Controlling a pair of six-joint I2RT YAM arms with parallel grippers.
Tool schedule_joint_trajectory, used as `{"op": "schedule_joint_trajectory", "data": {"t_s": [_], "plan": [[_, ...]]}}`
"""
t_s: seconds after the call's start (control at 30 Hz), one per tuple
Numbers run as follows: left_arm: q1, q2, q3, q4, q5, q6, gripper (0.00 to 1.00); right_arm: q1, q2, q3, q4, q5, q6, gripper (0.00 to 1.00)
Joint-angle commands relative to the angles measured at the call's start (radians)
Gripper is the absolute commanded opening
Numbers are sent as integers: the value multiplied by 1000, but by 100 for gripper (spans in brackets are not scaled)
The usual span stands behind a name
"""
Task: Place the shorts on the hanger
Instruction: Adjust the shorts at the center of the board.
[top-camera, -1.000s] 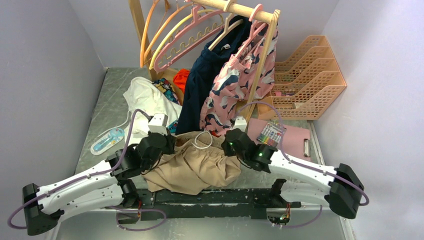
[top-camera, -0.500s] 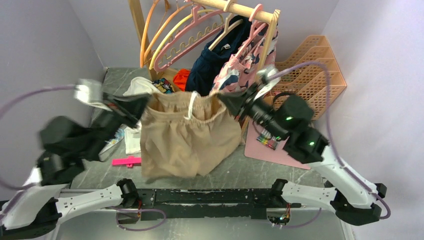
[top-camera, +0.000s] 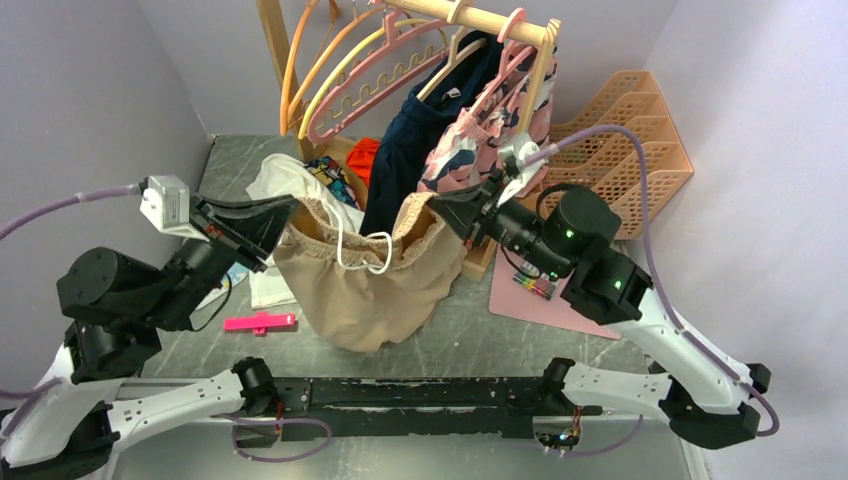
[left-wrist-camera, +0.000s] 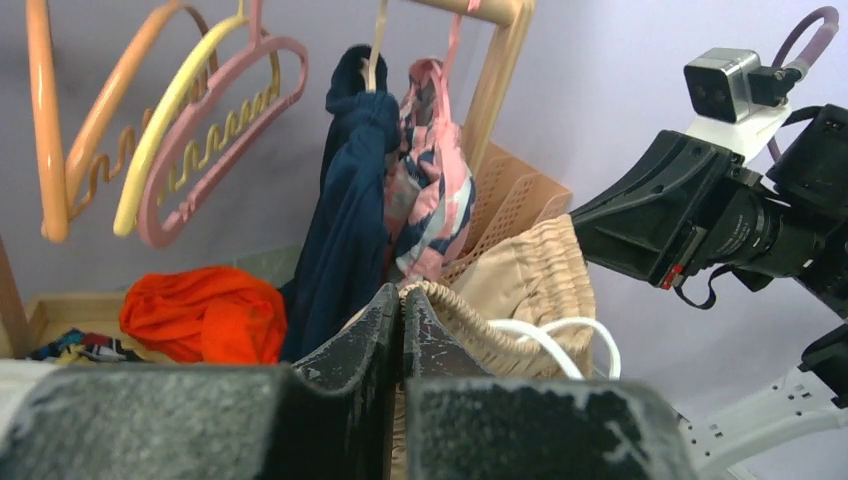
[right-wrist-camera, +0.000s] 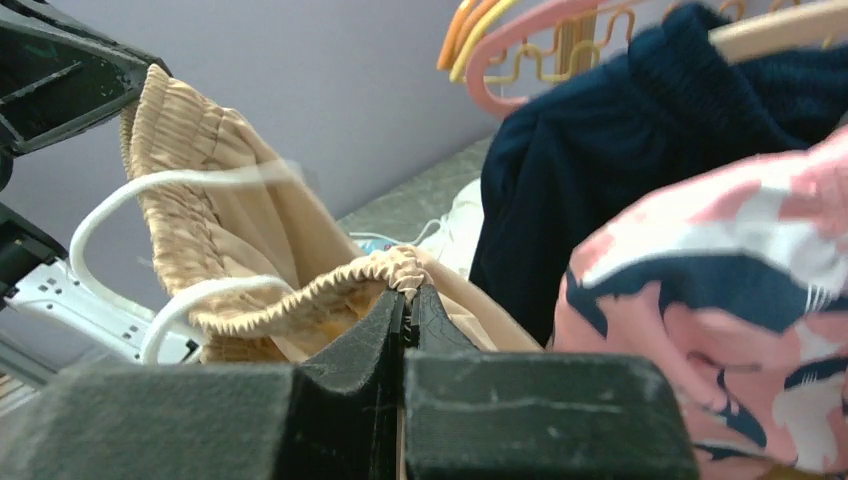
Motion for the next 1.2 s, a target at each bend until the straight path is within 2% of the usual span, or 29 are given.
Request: {"op": "schedule_joint_trajectory", "data": {"t_s": [0.0, 0.13, 0.2, 0.33, 0.47, 0.6, 0.7, 0.8, 0.97, 1.07, 1.17], "plan": [[-5, 89, 257, 56, 14, 105, 7, -5, 59, 283, -27, -46, -64, 0], [-5, 249, 617, 18, 156, 177, 7, -6, 160, 632, -34, -190, -69, 0], [-4, 272, 690, 36, 229, 186, 7, -6, 184, 719, -24, -233, -53, 0], [-4, 194, 606, 143, 283, 194, 7, -6, 174, 745, -47, -177, -55, 0], [-5, 92, 481, 194, 199, 190, 7, -5, 110, 628, -45, 29, -58, 0], [-5, 28, 414, 205, 96, 180, 7, -5, 110, 626, -130, 161, -56, 0], [-5, 11, 391, 199, 61, 170, 7, -6, 133, 651, -198, 143, -45, 0], [-6, 42, 411, 217, 83, 185, 7, -5, 170, 702, -223, 60, -41, 0], [-5, 201, 636, 119, 134, 221, 7, -6, 245, 858, -219, -79, -37, 0], [-5, 214, 623, 110, 114, 235, 7, -5, 228, 777, -197, -71, -37, 0], [-5, 143, 463, 135, 59, 216, 7, -6, 142, 574, -152, -19, -36, 0]]}}
